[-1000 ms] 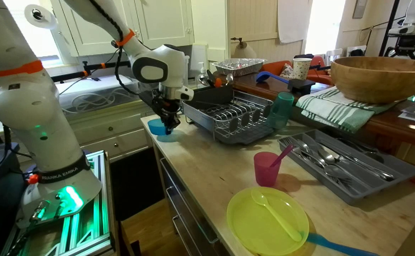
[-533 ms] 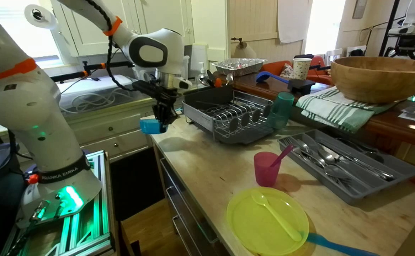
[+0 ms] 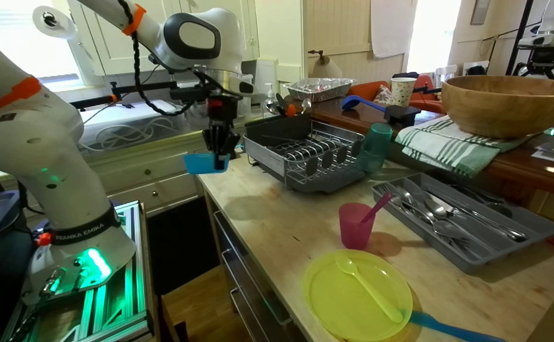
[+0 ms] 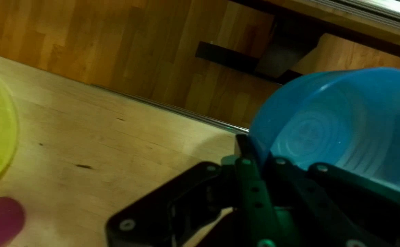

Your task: Put the blue bowl on the drying rack

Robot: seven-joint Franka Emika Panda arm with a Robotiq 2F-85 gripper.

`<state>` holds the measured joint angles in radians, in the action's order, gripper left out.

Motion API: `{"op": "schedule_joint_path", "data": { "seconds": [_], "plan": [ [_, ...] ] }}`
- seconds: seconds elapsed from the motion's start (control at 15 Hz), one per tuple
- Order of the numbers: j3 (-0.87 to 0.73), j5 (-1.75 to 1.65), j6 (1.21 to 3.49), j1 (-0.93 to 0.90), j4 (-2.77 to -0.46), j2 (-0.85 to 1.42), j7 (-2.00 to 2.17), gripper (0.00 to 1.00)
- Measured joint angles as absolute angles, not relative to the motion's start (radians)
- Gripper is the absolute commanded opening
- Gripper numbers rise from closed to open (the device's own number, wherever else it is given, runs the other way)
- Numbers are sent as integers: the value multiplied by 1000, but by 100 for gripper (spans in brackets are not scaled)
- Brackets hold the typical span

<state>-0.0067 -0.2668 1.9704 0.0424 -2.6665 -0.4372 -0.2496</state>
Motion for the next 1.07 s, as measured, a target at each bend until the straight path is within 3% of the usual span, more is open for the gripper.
{"op": "schedule_joint_path", "data": {
  "seconds": [1.07],
  "plan": [
    [26, -866, 2053, 72, -2614, -557, -55, 4]
  ]
}}
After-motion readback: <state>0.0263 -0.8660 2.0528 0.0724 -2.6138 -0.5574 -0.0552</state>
